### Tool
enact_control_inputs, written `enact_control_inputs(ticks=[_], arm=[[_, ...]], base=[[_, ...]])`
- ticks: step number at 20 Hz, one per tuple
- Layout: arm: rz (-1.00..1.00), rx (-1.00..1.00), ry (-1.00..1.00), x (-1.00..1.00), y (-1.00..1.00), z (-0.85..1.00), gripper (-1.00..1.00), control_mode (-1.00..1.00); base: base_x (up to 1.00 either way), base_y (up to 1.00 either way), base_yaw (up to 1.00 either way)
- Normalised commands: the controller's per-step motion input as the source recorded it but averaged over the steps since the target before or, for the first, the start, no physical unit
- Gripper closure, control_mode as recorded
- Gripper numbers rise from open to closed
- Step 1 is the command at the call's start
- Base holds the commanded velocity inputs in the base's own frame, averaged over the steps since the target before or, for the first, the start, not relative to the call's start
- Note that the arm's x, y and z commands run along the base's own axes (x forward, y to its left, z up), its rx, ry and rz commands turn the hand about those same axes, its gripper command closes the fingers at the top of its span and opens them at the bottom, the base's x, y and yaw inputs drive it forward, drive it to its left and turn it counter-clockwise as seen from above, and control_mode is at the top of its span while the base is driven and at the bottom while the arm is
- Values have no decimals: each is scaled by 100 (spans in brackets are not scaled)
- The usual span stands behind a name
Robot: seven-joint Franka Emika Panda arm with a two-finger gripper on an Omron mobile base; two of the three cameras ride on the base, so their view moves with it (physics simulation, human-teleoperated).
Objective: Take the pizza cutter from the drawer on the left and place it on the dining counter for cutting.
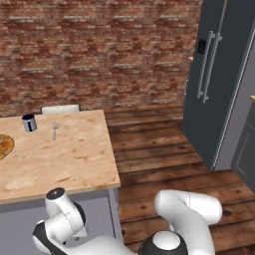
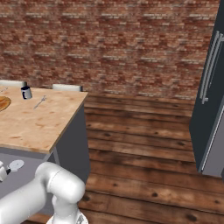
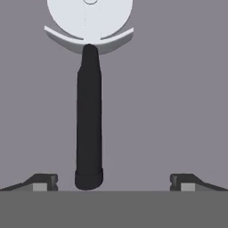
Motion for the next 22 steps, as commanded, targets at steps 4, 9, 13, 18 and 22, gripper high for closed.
enact_control_inputs(ticks=[4, 9, 13, 18, 22], arm=[[0, 0, 0, 0, 5, -6, -100, -100], [0, 0, 0, 6, 5, -2, -100, -100], [0, 0, 0, 7, 7, -3, -100, -100], [0, 0, 0, 7, 11, -7, -100, -100], [0, 0, 0, 10, 11, -11, -100, -100]], base=[[0, 0, 0], [0, 0, 0], [0, 0, 0], [0, 0, 0], [0, 0, 0]])
